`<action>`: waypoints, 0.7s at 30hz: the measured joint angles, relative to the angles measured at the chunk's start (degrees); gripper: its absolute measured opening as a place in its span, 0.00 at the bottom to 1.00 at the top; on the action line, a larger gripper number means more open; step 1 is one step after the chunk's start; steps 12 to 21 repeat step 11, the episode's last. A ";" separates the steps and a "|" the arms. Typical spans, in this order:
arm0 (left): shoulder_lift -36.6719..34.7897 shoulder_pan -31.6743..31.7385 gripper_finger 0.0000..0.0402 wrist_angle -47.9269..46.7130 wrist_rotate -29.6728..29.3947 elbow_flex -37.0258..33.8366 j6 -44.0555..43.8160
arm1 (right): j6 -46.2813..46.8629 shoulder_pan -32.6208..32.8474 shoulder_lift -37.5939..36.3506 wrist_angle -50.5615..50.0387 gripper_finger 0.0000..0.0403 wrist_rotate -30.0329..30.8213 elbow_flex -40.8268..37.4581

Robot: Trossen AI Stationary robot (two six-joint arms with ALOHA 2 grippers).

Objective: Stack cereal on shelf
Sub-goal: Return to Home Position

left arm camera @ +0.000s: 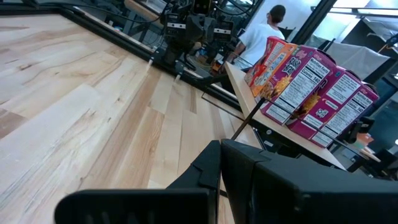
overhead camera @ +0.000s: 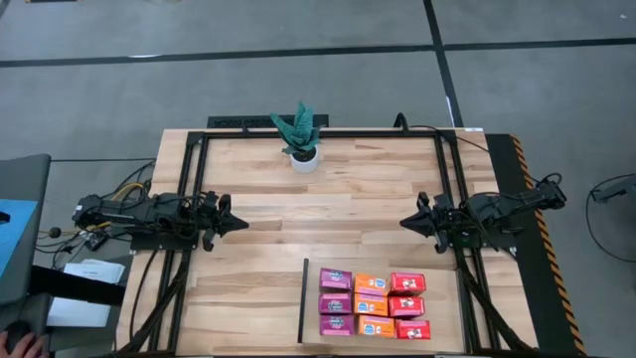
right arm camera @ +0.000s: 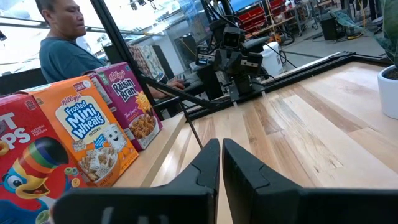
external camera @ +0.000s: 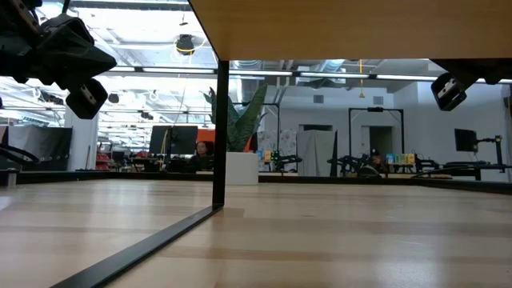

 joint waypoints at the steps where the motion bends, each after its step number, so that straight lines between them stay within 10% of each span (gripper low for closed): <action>1: 0.00 0.00 0.00 0.02 0.00 0.00 0.00 | 0.00 0.00 0.00 -0.01 0.11 0.00 0.00; 21: 0.00 0.02 0.00 0.02 0.00 0.00 0.00 | 0.00 0.00 0.01 -0.01 0.11 0.00 0.00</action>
